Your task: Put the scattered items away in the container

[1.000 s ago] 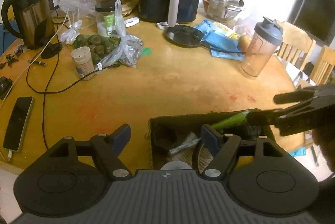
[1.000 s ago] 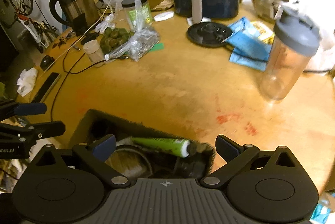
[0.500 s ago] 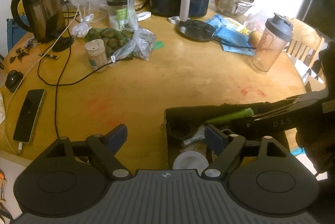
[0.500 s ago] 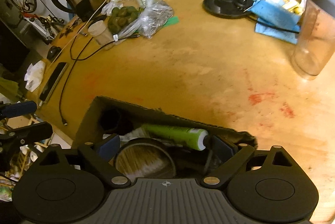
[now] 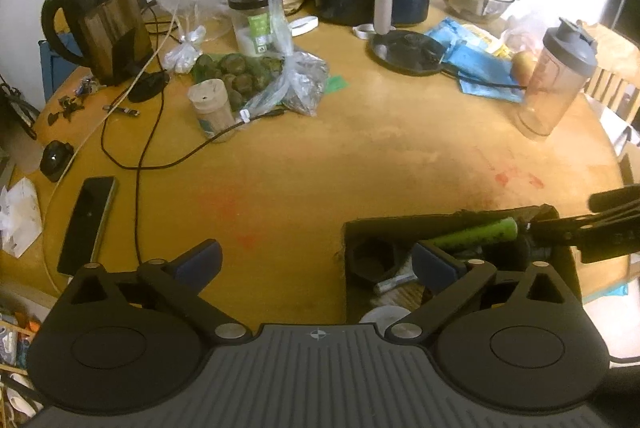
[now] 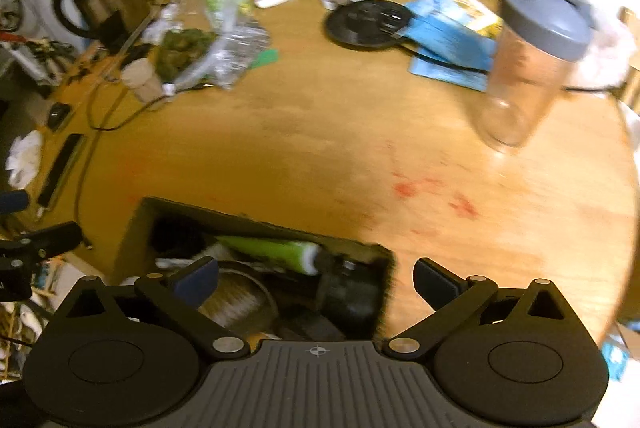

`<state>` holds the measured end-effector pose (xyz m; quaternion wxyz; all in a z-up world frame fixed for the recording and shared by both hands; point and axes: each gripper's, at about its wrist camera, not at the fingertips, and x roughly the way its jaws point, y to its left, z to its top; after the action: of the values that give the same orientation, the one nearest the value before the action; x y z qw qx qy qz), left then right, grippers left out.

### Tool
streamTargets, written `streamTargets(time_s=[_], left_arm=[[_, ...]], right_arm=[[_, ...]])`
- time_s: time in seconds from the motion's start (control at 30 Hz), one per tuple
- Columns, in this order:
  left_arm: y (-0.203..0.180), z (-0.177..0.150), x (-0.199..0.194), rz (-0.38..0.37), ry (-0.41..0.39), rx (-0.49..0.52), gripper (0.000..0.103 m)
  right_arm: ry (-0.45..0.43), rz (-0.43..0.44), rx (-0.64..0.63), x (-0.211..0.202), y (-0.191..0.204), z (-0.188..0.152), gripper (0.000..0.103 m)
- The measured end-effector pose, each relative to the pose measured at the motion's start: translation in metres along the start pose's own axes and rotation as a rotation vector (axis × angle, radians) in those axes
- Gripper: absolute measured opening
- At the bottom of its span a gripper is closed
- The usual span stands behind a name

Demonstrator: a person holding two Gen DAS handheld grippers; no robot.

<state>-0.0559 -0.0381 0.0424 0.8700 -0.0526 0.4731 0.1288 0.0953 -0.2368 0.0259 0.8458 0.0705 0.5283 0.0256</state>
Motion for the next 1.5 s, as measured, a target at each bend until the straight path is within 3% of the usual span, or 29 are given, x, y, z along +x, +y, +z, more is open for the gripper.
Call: streamTargets(time_s=[0.23,0.47,0.87,1.5], left_arm=[[-0.011,0.006,0.015,-0.054,0.083,-0.016,0.103],[-0.017,0.001,0.034,-0.041,0.217,-0.058,0.103],[-0.008,-0.012,0.049,-0.045,0.378,-0.166,0.103],[-0.016,-0.029,0.061,-0.036,0.517,-0.206,0.103]], right_arm=[[0.090,-0.094,0.049,-0.005,-0.020,-0.009,0.103],[0.172,-0.106,0.067,-0.002,-0.027,-0.021,0.103],[0.296,-0.076,0.061,0.013,-0.024,-0.033,0.103],[0.352,-0.078,0.084,0.016,-0.027,-0.049,0.103]])
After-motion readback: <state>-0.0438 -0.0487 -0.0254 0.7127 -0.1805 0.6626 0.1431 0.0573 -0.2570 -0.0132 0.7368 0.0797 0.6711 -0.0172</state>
